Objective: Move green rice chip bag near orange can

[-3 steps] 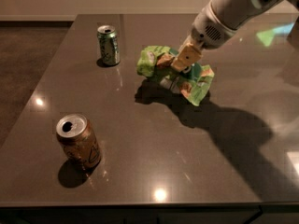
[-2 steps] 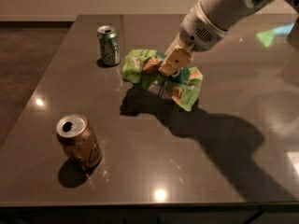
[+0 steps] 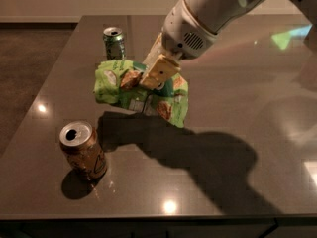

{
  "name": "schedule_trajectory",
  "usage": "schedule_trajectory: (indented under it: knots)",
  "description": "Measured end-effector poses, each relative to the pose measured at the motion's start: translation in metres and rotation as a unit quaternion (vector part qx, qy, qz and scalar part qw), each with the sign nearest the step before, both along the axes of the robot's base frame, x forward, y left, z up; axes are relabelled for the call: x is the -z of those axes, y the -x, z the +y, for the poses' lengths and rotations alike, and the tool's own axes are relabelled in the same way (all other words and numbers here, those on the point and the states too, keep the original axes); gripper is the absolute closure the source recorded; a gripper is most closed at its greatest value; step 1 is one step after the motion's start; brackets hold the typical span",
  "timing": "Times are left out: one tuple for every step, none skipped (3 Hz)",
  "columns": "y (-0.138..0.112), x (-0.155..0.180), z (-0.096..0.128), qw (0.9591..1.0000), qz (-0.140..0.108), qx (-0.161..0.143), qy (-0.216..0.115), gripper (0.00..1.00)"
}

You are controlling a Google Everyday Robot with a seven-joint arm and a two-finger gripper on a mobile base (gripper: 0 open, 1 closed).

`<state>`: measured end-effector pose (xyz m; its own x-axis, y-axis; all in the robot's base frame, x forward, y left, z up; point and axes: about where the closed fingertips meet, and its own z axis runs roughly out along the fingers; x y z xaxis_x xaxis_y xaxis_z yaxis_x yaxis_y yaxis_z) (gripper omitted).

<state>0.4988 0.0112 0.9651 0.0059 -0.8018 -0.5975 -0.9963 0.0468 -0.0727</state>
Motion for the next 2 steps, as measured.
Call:
schedule_trajectory:
  knots:
    - [0.015, 0.002, 0.020, 0.9993, -0.003, -0.037, 0.005, 0.97]
    - [0.020, 0.010, 0.030, 0.9986, 0.000, -0.050, 0.016, 0.74]
